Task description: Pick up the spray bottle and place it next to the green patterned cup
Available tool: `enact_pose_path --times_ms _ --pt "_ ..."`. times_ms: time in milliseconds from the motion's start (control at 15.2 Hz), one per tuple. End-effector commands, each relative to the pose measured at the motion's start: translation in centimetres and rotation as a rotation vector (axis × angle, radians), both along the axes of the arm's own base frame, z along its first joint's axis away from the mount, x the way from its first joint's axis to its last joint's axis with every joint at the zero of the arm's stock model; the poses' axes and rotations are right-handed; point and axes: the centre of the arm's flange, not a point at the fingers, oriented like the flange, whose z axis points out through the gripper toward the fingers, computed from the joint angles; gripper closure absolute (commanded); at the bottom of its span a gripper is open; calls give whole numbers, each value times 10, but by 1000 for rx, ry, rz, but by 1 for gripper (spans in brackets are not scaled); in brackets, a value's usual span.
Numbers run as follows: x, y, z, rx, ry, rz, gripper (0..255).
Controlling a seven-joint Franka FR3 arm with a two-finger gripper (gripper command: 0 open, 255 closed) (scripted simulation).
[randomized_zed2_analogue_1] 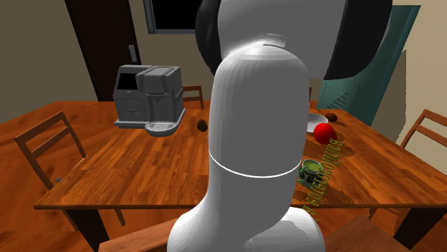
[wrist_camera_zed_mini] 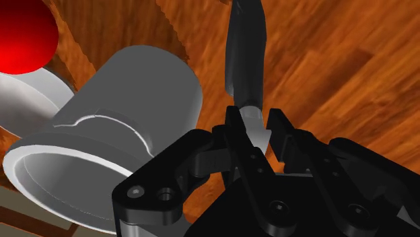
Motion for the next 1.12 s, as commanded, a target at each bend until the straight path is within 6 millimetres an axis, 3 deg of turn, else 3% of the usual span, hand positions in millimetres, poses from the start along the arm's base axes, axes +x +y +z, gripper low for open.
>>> enact_pose_path --times_ms 0,264,726,792,1056 --pt "0 1 -10 -1 -1 0 255" --pt "0 1 -30 -1 -1 0 255" --pt "0 1 -30 -1 -1 0 255" --pt "0 1 -30 -1 -1 0 0" --pt "0 1 -30 -1 -1 0 0"
